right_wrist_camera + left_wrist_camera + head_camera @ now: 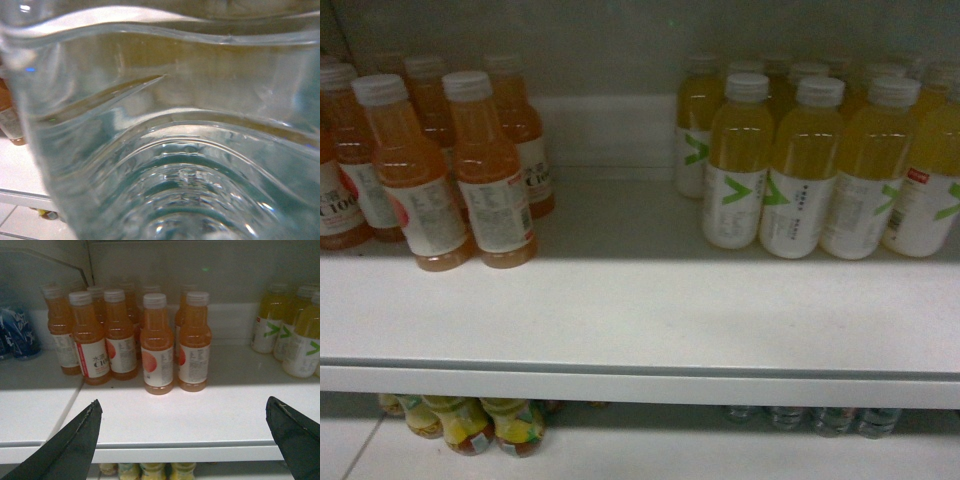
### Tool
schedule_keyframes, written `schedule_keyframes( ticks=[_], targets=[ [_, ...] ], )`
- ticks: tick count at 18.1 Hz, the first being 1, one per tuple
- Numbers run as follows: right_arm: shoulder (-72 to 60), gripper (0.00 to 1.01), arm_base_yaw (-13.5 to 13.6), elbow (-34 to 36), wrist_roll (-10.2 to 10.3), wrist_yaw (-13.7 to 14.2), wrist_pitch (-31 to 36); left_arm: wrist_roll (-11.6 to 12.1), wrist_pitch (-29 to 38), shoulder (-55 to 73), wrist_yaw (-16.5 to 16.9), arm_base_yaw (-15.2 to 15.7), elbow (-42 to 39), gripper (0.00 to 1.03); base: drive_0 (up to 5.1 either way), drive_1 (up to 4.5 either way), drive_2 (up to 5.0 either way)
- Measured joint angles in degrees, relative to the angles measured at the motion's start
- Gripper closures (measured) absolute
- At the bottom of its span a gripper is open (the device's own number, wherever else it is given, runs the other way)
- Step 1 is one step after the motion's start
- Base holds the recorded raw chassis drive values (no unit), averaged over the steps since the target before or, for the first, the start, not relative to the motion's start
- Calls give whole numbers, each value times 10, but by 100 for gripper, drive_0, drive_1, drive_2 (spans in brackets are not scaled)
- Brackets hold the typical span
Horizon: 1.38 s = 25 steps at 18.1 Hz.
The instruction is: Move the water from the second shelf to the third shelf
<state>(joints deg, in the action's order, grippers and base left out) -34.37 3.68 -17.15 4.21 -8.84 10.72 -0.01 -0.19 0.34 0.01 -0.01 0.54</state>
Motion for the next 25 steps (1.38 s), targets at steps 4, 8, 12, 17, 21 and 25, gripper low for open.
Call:
schedule_keyframes(
  ticks=[4,8,12,17,21,25],
  targets=[
    [1,60,0,0,0,0,1,0,0,0,0,0,0,5,-502,239,239],
    [0,60,0,1,0,0,0,0,0,0,0,0,0,5,-500,242,242],
    [0,60,0,1,0,0,0,0,0,0,0,0,0,5,-496,249,249],
    [0,60,0,1,0,0,0,0,0,0,0,0,0,5,-501,245,245],
    [0,60,0,1,0,0,0,0,0,0,0,0,0,5,-501,245,245],
    [0,60,0,1,0,0,0,0,0,0,0,0,0,5,-501,245,245]
  ],
)
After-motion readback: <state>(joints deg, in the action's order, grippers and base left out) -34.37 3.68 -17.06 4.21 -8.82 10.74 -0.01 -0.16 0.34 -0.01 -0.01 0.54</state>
